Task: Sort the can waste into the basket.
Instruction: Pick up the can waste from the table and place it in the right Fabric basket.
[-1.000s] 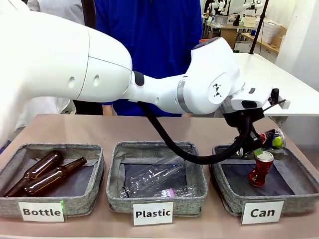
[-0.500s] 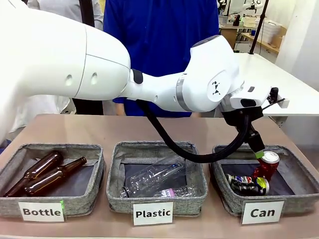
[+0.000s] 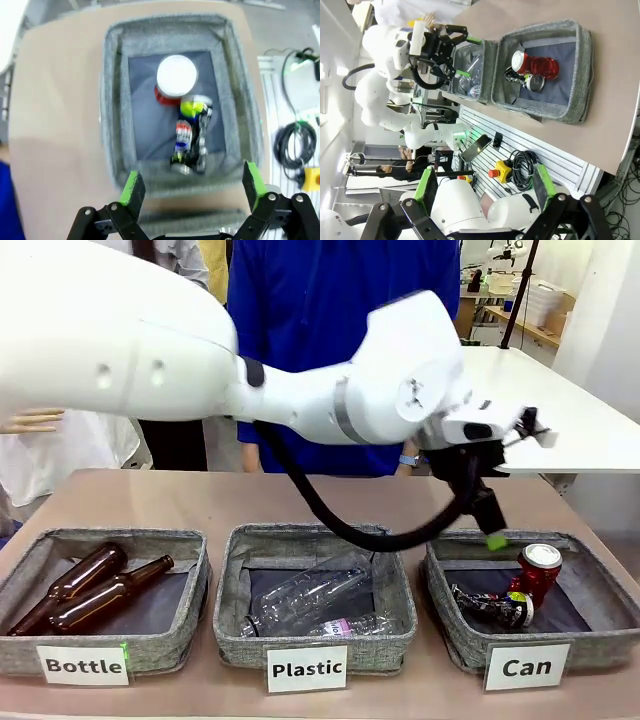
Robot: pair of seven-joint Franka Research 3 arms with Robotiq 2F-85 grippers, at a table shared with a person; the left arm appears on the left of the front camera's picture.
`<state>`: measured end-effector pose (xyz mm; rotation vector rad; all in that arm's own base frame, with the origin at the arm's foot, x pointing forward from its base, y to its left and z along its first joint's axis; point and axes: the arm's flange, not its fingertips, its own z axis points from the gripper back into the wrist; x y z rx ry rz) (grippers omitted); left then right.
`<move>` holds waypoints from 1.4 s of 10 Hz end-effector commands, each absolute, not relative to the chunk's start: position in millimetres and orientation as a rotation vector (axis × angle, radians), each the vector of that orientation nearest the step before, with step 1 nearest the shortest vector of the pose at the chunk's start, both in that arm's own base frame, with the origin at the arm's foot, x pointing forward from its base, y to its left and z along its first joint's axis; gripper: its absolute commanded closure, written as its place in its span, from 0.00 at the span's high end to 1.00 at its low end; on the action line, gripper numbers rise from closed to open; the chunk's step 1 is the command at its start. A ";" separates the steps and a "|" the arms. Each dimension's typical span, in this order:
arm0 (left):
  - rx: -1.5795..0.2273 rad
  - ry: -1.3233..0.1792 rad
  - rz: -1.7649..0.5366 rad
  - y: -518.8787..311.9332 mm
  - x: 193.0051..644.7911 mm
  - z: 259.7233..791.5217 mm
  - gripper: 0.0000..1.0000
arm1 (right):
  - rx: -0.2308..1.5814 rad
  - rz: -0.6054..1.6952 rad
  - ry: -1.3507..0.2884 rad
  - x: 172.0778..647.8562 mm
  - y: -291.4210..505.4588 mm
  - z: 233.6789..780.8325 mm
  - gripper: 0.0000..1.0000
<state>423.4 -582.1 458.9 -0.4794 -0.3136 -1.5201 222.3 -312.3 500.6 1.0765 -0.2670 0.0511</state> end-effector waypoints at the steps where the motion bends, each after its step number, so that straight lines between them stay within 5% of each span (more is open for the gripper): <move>1: -0.446 -0.286 -1.465 -510.0 415.9 489.7 1.00 | 1.111 0.115 -0.239 232.3 -294.7 504.2 1.00; 8: -0.820 -0.488 -0.921 -188.0 417.1 514.8 1.00 | 1.294 0.354 -0.260 305.6 -88.1 507.2 1.00; 11: -1.362 -0.287 -0.625 -57.2 419.4 498.2 1.00 | 1.483 0.212 -0.211 320.8 -5.0 472.9 1.00; 14: -1.630 -0.170 -0.479 22.0 428.1 456.9 1.00 | 1.453 0.011 -0.282 340.8 0.9 460.1 1.00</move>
